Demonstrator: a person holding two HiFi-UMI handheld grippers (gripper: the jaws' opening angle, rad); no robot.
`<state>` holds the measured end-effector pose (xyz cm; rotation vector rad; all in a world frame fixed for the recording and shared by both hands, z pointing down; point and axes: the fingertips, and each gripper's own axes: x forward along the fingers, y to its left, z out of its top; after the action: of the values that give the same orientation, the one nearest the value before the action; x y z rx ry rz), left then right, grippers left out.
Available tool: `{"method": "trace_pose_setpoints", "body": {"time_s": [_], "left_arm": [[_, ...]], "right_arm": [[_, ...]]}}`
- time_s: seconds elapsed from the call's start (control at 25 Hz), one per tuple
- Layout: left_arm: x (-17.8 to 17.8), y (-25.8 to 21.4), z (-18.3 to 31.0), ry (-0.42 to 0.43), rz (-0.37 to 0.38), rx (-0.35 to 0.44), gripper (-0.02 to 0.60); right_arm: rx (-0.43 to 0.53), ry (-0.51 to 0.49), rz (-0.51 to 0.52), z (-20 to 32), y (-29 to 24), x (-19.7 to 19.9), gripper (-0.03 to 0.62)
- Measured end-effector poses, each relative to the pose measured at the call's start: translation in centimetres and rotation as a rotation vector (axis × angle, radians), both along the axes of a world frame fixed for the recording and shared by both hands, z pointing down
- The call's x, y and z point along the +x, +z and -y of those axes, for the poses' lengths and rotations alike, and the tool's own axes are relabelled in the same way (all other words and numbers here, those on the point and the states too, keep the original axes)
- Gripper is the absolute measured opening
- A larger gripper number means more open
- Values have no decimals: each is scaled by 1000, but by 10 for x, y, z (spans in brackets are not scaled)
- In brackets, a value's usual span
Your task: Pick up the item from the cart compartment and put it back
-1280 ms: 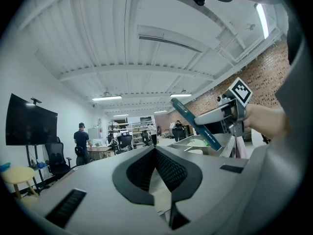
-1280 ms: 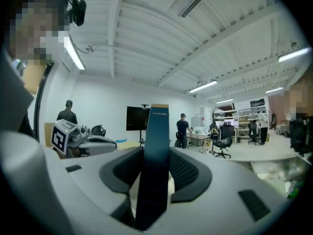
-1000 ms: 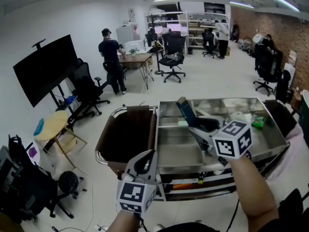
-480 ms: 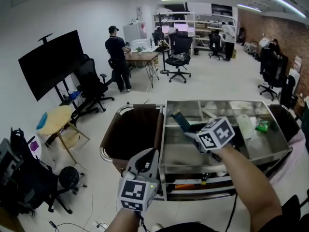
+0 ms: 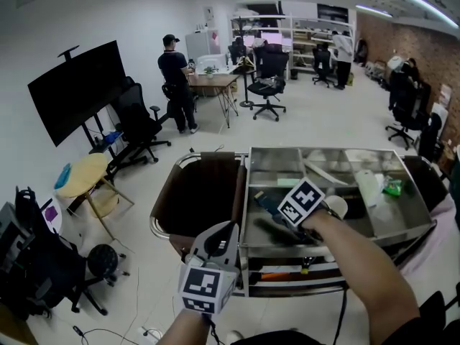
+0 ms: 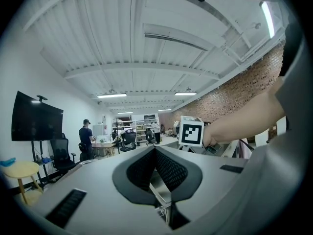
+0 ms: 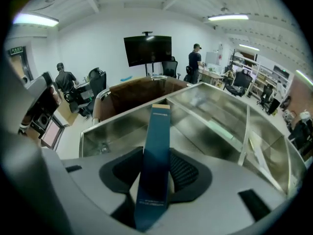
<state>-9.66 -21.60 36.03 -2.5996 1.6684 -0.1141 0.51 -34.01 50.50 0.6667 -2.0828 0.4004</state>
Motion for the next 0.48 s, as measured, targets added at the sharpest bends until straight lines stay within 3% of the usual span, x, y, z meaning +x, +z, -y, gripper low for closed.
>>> {"method": "trace_pose_setpoints", "body": {"time_s": [0.2, 0.36, 0.44, 0.48], "left_arm": [[-3, 2, -1, -2, -3, -6, 0], [-12, 3, -3, -15, -4, -9, 0], [-16, 5, -2, -24, -8, -13, 0], [-18, 5, -1, -28, -10, -15, 0]], "right_arm": [[-62, -54, -89, -6, 22, -5, 183], [-66, -43, -82, -3, 26, -8, 189], [-75, -50, -67, -4, 26, -11, 210], [-89, -56, -57, -6, 26, -13, 250]]}}
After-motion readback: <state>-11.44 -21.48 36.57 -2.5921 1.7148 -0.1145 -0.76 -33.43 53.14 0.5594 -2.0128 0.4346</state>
